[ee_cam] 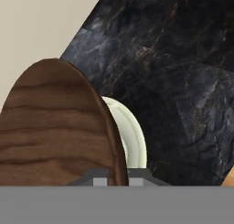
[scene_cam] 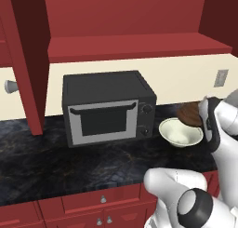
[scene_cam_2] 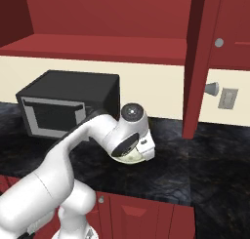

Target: Pick up the bowls on the counter and stack them on top of one another in the open cabinet. Place the smaller bowl on top of the larger bowl.

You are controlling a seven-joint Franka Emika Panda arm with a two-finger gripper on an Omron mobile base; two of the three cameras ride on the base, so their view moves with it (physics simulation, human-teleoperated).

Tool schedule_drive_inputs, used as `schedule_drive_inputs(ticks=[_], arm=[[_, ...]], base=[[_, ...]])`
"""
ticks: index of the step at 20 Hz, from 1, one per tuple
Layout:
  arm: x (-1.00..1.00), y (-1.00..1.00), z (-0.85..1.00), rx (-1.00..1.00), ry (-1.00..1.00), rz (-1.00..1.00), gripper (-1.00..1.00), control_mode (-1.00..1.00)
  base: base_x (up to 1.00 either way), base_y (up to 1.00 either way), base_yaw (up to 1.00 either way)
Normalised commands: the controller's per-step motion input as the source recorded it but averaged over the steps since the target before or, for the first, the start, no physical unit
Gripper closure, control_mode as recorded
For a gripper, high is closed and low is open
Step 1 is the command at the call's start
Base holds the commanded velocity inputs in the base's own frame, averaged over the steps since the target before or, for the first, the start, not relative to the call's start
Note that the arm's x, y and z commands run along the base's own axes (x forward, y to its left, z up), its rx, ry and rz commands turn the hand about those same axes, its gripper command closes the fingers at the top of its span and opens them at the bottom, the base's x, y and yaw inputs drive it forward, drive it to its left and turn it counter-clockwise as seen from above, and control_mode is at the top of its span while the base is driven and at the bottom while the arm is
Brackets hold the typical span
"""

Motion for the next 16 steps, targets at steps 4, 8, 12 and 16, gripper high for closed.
schedule_drive_inputs(ticks=[4, 8, 12, 16], arm=[[-0.24, 0.18, 0.0, 0.0, 0.05, 0.0, 1.0, -1.0], [-0.15, 0.27, 0.0, 0.0, 0.06, 0.01, 1.0, -1.0], [-0.06, 0.27, 0.0, 0.0, 0.07, 0.02, 1.0, -1.0], [0.0, 0.12, 0.0, 0.0, 0.04, 0.02, 1.0, -1.0]], base=[[0.0, 0.0, 0.0], [0.0, 0.0, 0.0], [0.0, 0.0, 0.0], [0.0, 0.0, 0.0]])
